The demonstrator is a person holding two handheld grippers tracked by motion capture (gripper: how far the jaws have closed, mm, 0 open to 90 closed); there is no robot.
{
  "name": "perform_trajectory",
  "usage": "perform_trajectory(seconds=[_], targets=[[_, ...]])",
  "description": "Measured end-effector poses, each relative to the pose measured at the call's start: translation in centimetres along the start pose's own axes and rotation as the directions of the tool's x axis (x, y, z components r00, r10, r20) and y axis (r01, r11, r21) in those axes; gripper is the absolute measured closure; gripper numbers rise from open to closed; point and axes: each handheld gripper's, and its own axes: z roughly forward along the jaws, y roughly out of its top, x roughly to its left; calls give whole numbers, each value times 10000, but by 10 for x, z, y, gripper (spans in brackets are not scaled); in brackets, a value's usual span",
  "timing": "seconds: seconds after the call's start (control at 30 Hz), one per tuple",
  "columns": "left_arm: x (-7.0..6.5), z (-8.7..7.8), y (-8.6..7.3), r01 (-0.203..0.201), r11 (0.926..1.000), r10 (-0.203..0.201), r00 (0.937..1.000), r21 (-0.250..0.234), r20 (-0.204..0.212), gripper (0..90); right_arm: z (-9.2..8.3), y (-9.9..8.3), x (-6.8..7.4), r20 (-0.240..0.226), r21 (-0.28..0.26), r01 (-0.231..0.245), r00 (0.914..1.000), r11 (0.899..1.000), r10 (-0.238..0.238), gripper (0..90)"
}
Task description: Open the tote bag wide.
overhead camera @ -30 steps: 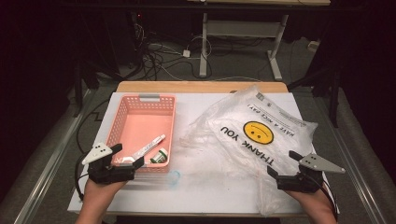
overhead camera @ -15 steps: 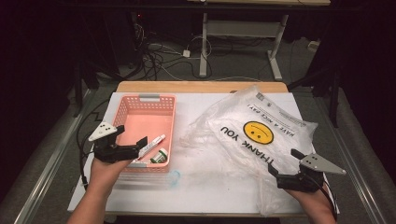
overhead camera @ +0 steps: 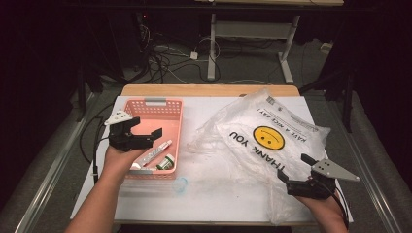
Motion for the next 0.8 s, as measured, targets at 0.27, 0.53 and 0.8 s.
perform_trajectory(seconds=[0.27,0.53,0.8], targets=[[9,16,0,-23,9994,35,9995,357,-319,0,-3,0,-1,-51,-197,-38,10000,9998,37,1],[10,25,-3,-141,9974,179,9984,703,-538,0,-2,2,0,-191,56,10,9998,10000,-9,17],[10,32,-5,-303,9954,360,9975,905,-614,0,15,26,12,-1124,120,553,9922,9984,-536,182]])
